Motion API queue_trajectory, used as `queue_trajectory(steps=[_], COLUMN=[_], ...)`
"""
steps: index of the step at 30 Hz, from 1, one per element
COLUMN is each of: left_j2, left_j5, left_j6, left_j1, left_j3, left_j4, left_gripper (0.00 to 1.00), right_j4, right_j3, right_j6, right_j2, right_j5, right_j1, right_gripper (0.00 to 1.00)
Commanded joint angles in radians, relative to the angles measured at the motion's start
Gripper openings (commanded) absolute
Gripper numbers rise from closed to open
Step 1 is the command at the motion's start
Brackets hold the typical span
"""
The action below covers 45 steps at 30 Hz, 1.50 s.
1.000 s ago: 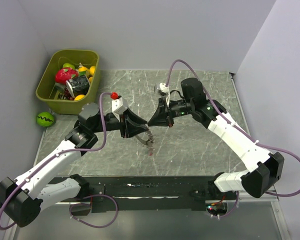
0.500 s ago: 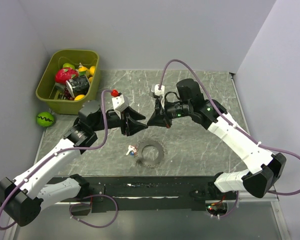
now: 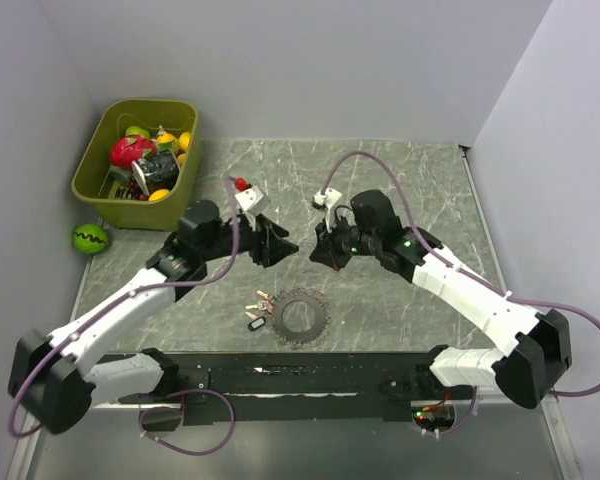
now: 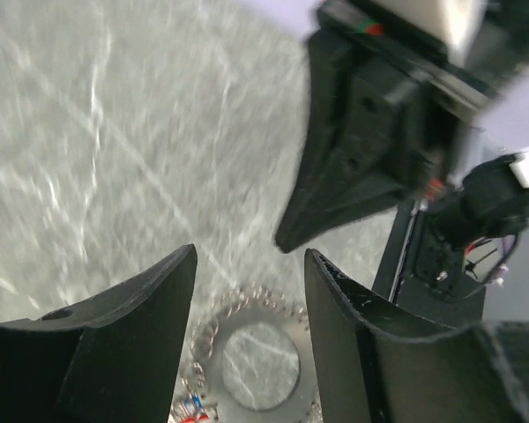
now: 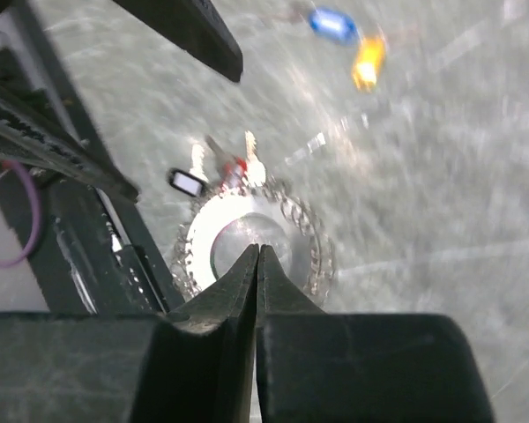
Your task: Put the keys on the keyring
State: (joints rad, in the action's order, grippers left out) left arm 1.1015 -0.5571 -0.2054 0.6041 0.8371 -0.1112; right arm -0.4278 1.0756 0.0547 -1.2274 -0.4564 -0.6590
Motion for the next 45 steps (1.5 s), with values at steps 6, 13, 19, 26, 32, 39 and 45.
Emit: queue_trajectory(steps=[6, 13, 19, 26, 32, 39, 45], left_j2=[0.277, 0.405, 0.448, 0.468, 0.480, 0.471, 0.462], left_j5=[0.042, 0.036, 0.052, 0.048, 0.045, 0.060, 0.060], left_j6=[-0.071, -0.077, -0.075, -0.066, -0.069, -0.065, -0.060], left_j1=[0.003, 0.003, 0.003, 0.003, 0.005, 0.003, 0.005], left_j3=[0.005, 0.013, 0.017, 0.036, 0.051, 0.049, 0.040], left_j4=[-0.012, -0.013, -0.015, -0.001, 0.007, 0.016, 0.016], left_gripper=[0.55, 0.56, 0.59, 0.60, 0.60, 0.60, 0.60], right_j4=[0.115, 0.074, 0.018, 0.037, 0.101, 0.109, 0.087], right_j3=[-0.187, -0.258, -0.287, -0.359, -0.382, -0.329, -0.174], right_j6=[-0.371, -0.515, -0.556, -0.589, -0.604, -0.590, -0.509], right_j2=[-0.113, -0.237, -0.271, -0.288, -0.323, -0.369, -0.428], right_j5=[0.188, 0.169, 0.202, 0.113, 0.038, 0.071, 0.174], right_j1=[0.001, 0.002, 0.002, 0.001, -0.001, 0.004, 0.042], right_gripper=[0.23, 0.44, 0.47, 0.41, 0.28, 0.00, 0.00])
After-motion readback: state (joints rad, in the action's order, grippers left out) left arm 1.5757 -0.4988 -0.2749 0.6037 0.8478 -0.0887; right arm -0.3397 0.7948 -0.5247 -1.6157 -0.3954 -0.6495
